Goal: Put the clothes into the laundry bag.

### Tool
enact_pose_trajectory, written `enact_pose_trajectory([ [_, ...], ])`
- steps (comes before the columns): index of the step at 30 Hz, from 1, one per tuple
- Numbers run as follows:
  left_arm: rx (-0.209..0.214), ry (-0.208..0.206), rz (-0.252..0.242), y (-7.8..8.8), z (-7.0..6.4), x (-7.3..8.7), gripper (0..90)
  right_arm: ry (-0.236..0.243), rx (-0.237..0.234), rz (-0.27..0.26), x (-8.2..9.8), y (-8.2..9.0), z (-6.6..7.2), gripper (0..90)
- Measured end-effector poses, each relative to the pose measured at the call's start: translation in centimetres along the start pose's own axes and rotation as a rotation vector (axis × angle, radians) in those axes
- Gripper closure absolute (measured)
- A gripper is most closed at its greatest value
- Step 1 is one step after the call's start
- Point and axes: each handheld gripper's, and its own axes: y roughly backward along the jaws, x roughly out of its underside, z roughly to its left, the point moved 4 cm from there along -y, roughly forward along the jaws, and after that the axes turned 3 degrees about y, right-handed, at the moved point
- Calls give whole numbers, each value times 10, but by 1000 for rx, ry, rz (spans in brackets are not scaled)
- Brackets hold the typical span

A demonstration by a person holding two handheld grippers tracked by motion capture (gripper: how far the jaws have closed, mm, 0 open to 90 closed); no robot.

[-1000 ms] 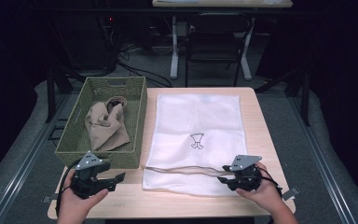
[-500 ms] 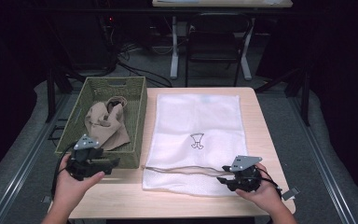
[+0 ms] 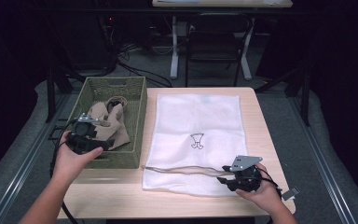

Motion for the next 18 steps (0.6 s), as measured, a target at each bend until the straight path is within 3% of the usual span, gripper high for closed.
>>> enact_pose_trajectory([
  [6, 14, 21, 34, -6, 7, -8, 246, -3, -1, 2, 0, 0, 0, 529],
  [18, -8, 32, 93, -21, 17, -26, 247, -1, -13, 19, 2, -2, 0, 523],
])
